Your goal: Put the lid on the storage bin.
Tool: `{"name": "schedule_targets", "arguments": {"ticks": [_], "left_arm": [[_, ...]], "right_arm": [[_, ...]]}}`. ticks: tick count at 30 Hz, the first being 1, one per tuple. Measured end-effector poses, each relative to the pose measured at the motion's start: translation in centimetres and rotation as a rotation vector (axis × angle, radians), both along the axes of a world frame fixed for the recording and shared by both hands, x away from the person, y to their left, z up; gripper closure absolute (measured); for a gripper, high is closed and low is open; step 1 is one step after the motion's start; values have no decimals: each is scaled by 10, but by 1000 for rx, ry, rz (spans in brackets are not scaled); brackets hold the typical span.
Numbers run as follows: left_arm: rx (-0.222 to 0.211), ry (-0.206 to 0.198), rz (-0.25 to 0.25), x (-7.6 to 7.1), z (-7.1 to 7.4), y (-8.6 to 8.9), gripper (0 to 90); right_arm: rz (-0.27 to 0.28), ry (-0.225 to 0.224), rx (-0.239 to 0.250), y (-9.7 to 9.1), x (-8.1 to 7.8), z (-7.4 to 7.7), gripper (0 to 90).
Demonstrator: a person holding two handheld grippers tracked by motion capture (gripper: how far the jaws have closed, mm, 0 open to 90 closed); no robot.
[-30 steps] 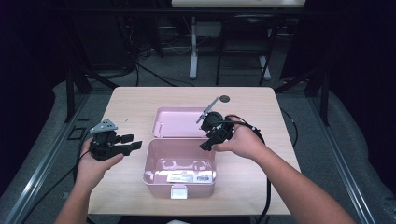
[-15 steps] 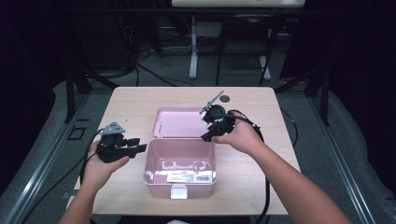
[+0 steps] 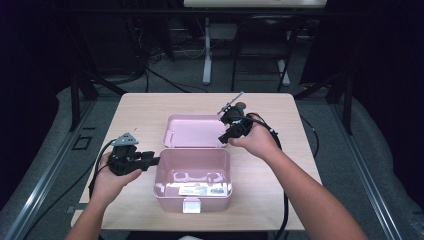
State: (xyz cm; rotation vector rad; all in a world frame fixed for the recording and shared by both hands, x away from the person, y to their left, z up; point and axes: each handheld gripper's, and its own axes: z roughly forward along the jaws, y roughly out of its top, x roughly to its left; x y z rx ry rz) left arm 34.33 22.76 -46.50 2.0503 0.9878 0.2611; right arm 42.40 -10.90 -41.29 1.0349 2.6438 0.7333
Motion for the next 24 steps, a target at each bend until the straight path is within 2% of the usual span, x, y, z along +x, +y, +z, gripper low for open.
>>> {"name": "schedule_targets", "arguments": {"ticks": [4, 13, 20, 24], "left_arm": [[0, 5, -10, 0, -1, -2, 651], [2, 20, -26, 0, -4, -6, 667], [3, 20, -31, 0, -5, -6, 686], [-1, 17, -33, 0, -5, -5, 689]], "right_arm": [[-46, 4, 35, -2, 5, -5, 562], [-109, 18, 33, -11, 16, -17, 562], [-161, 6, 61, -16, 24, -19, 559], [-178, 10, 56, -17, 27, -21, 554]]}}
